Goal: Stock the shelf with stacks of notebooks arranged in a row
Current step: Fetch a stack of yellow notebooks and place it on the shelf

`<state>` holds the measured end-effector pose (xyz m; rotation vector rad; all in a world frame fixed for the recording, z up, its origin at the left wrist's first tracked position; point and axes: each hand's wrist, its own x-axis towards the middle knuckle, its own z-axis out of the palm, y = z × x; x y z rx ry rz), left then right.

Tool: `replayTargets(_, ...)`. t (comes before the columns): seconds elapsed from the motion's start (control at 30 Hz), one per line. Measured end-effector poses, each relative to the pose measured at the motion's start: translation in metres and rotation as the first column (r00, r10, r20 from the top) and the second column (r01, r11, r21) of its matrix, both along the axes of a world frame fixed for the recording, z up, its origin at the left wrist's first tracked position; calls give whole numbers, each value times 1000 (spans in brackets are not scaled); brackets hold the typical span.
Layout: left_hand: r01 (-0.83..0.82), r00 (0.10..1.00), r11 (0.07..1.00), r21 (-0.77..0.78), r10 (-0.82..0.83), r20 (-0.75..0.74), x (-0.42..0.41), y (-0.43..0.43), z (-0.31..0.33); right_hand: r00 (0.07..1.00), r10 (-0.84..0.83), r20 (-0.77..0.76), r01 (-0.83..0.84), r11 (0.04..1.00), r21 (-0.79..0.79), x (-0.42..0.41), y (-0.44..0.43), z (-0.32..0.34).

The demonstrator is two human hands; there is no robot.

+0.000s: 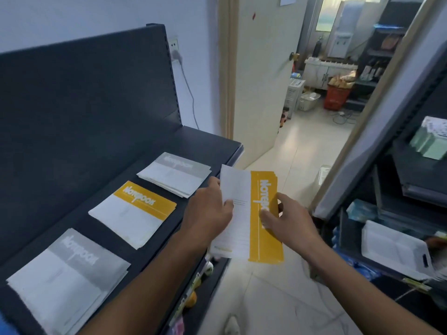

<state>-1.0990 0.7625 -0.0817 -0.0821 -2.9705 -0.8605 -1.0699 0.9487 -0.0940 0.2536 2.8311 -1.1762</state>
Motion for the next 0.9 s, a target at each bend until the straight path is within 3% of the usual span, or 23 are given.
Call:
replayTargets(0.5, -89, 995, 996, -27, 90, 34, -211, 43, -7, 999, 32, 1, -32, 991, 132, -207, 42, 6)
replayTargets(0.9, -333, 942, 943, 5, 333, 47, -292, 15, -13, 958, 286, 1, -281, 943, 176, -346, 14, 5)
